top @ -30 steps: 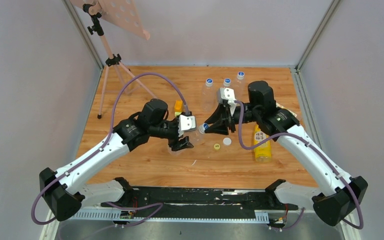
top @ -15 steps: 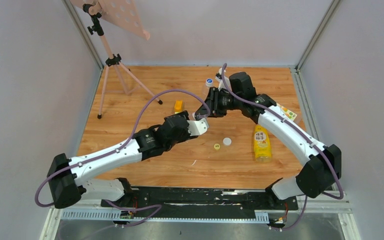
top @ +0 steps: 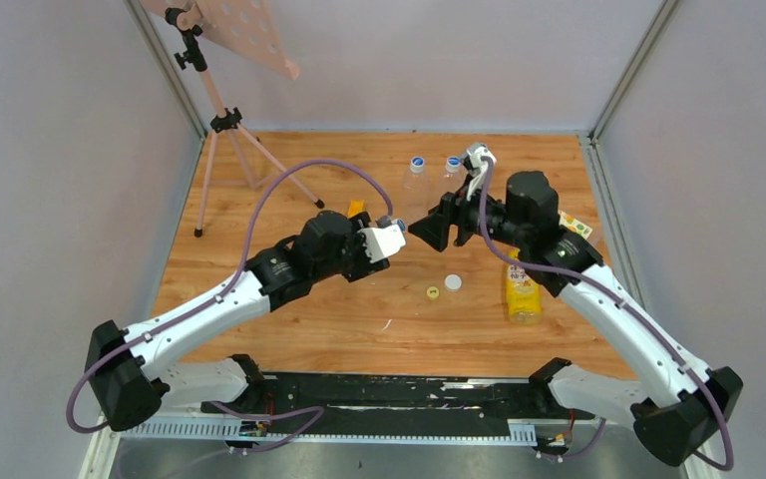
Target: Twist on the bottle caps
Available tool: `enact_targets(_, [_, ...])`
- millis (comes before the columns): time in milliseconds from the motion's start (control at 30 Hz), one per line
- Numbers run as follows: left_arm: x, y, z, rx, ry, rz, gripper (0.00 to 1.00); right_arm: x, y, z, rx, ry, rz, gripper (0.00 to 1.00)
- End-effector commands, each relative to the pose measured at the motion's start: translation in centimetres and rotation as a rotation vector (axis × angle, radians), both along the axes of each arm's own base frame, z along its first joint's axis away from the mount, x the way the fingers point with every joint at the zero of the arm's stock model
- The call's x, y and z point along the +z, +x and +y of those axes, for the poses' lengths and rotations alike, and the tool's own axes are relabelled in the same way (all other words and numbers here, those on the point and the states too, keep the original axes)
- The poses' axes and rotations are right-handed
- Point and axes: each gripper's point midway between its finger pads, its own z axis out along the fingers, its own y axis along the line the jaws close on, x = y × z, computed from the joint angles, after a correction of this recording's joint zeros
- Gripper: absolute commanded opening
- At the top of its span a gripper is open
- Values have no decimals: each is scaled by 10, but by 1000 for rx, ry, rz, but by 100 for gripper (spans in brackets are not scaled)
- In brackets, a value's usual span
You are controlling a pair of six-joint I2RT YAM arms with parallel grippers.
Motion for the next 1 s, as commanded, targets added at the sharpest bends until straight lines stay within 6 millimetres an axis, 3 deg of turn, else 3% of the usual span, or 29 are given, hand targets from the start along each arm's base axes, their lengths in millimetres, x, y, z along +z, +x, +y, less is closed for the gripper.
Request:
enact_targets(0, [17, -40, -16, -242, -141, 185, 33, 18, -14, -6, 163, -78, -416, 65])
enact_targets(167, [16, -80, -28, -468, -165, 328, 33, 2, -66, -1, 495, -93, -658, 63])
enact_targets(267, [14, -87, -30, -506, -156, 370, 33, -4, -82, -1, 597, -94, -750, 64])
enact_targets(600, [15, -89, -34, -539, -163, 364, 33, -10, -90, 7, 712, -78, -704, 58])
enact_targets(967, [19, -89, -36, -541, -183, 354, 33, -13, -91, 12, 758, -54, -655, 44])
